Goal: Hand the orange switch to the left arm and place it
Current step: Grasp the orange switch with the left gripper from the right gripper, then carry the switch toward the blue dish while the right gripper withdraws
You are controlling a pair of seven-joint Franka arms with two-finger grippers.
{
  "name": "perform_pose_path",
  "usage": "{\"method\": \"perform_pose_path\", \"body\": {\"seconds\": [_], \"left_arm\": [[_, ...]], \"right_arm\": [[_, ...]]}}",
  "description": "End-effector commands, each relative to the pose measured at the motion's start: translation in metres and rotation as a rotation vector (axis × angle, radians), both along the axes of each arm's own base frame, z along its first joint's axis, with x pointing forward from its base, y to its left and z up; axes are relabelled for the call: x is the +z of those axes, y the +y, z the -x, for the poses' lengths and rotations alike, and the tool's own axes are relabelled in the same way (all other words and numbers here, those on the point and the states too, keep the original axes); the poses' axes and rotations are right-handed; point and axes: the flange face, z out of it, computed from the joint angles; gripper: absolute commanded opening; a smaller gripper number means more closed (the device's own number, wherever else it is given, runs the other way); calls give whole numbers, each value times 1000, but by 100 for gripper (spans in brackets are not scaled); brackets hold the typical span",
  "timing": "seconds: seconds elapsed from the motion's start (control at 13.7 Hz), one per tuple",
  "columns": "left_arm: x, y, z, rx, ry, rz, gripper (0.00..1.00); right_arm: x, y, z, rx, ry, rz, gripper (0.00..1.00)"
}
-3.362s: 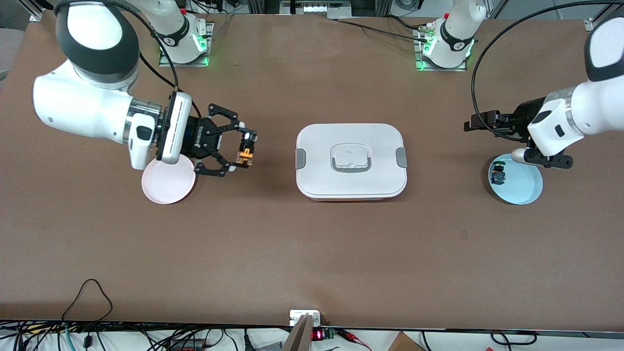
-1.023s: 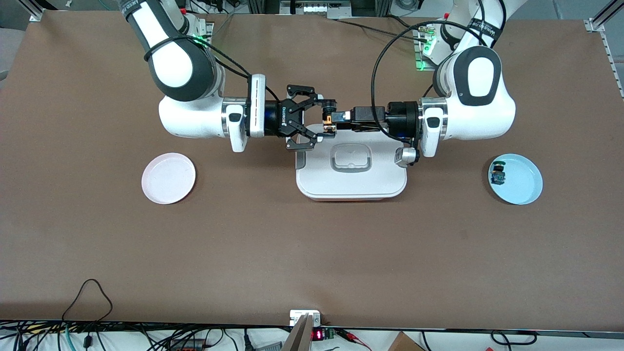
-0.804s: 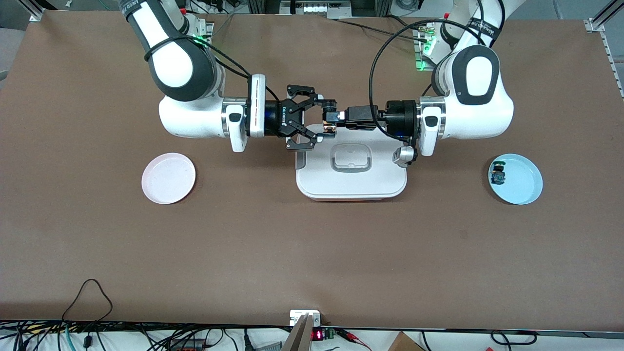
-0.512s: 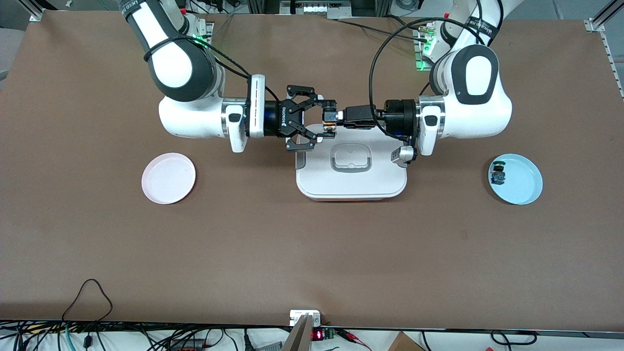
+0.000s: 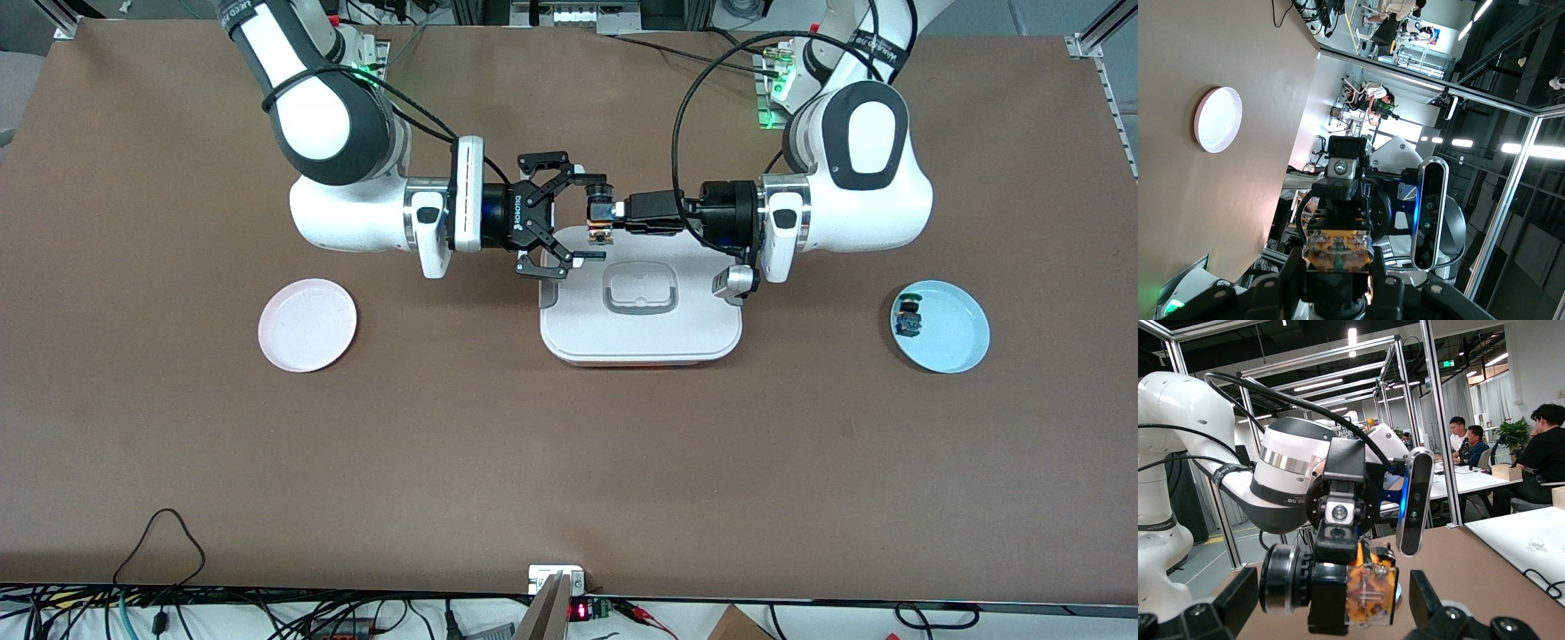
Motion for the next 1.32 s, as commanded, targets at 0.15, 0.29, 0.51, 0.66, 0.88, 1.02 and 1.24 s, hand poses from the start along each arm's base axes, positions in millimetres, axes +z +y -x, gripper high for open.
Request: {"method": "perform_pose_path", "body": {"seconds": [0.15, 0.29, 0.51, 0.66, 0.88, 1.02, 1.24], "left_arm": [[6, 13, -3, -3, -63, -49, 26], [3, 30, -9, -43, -123, -157, 26], [-6, 67, -18, -167, -268, -447, 26], [-13, 86, -22, -267, -355, -642, 26], [-25, 100, -20, -427, -444, -871, 26], [-33, 109, -18, -553, -512, -996, 26], [-45, 142, -15, -802, -583, -1140, 26]], "right_arm": [[13, -40, -20, -66, -2, -11, 100], [7, -71, -26, -51, 15, -31, 100], [10, -132, -43, -6, -8, 36, 100], [17, -158, -47, 11, 42, 98, 100], [26, -181, -45, 36, 200, 189, 100], [35, -188, -41, 34, 320, 249, 100], [37, -195, -40, -10, 557, 322, 100]]}}
